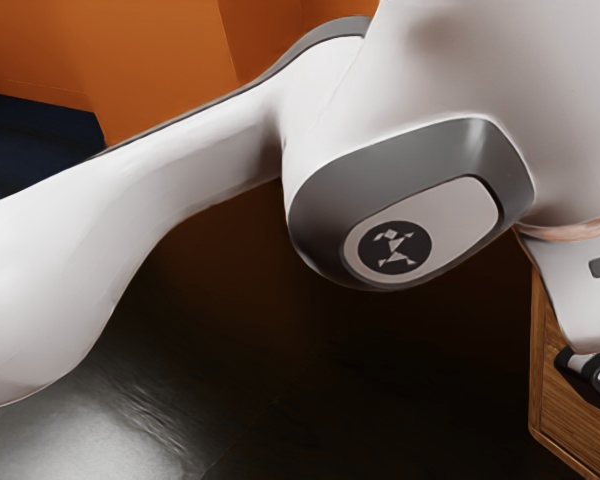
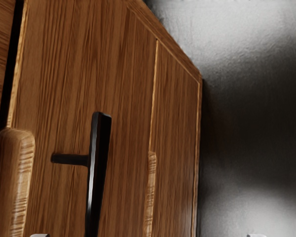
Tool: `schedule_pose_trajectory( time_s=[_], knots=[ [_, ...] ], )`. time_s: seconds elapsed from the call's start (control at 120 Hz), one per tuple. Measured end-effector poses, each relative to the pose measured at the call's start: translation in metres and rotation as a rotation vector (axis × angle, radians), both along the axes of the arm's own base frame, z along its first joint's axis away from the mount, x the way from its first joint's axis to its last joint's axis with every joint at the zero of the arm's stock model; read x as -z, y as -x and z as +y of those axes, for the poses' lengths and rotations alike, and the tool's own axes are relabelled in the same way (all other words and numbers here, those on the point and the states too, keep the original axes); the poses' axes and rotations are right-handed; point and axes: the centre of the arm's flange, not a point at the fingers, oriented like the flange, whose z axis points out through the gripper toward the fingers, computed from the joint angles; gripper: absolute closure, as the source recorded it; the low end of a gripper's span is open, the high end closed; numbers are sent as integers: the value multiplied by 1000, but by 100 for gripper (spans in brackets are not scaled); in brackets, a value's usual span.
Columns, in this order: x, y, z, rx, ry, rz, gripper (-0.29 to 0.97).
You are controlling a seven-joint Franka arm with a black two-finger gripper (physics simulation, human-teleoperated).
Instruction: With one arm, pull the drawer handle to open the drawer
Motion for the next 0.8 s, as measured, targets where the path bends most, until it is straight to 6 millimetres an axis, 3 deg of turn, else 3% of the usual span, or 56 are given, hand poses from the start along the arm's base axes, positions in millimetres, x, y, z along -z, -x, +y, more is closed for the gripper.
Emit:
schedule_pose_trajectory(
  time_s=[0.392, 0.8],
  knots=[
    [20, -29, 7, -17, -18, -19, 26],
    [19, -18, -7, 15, -17, -36, 33]
  ],
)
